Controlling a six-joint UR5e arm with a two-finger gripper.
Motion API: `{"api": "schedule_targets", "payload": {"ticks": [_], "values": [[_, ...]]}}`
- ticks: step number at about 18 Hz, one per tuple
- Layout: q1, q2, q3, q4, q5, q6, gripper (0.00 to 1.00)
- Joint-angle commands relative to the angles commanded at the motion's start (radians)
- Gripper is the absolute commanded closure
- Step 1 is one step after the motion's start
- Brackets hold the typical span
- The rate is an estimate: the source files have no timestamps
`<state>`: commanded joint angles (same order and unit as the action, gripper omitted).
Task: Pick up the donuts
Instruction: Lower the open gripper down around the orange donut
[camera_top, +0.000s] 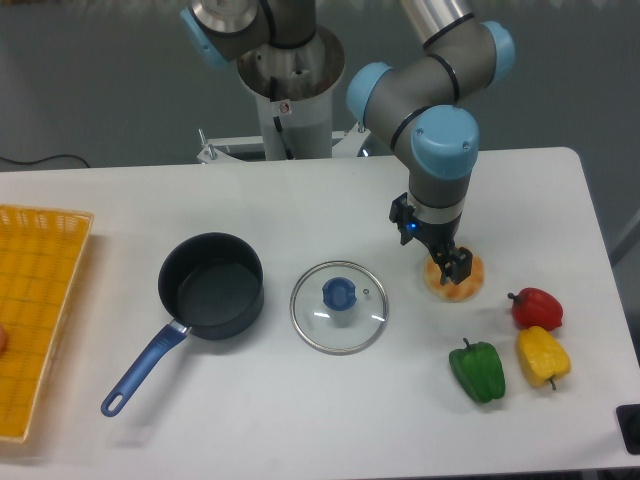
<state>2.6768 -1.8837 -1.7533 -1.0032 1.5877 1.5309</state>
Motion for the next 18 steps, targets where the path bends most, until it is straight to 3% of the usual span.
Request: {"api": "schedule_targets", "payload": {"ticks": [6,18], "values": [[0.014,-0.018,0.008,0.003,0.002,0.009,0.00],[0.095,-0.133,0.041,0.012,-0.002,0.143,0.00]]}}
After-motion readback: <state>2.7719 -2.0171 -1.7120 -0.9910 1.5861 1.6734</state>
